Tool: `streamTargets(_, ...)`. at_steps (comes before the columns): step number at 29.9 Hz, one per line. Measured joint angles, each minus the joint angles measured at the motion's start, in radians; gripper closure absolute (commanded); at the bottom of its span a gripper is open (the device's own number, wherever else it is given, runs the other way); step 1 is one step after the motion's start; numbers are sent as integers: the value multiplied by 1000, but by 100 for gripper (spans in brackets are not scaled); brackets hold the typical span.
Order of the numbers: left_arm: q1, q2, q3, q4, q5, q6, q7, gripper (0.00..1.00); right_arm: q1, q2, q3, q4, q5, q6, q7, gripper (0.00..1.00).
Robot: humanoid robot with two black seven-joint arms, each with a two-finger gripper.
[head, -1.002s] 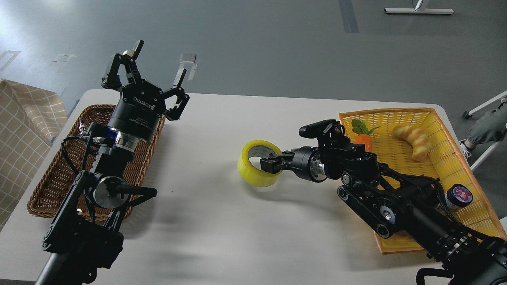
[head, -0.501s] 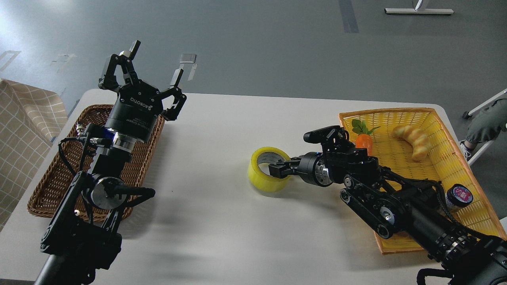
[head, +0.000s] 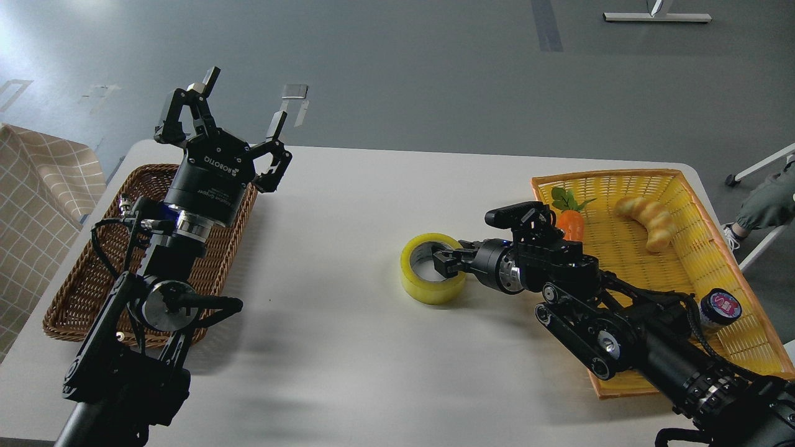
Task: Place and transfer tape with both arms
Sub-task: 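Lower the tape onto the table and open the right gripper, then withdraw the right arm up and away from the tape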
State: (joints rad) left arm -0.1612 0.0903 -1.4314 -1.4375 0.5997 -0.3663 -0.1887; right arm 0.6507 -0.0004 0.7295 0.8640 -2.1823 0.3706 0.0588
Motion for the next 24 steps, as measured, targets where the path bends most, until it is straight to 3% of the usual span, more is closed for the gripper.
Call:
streamTargets(10,3,-1,0,0,0,0,0,1,36,0,57,16,1,-58,-17,9)
streamTargets(24,3,8,2,0,0,0,0,1,56,1,210,146,96,-61,-18,0)
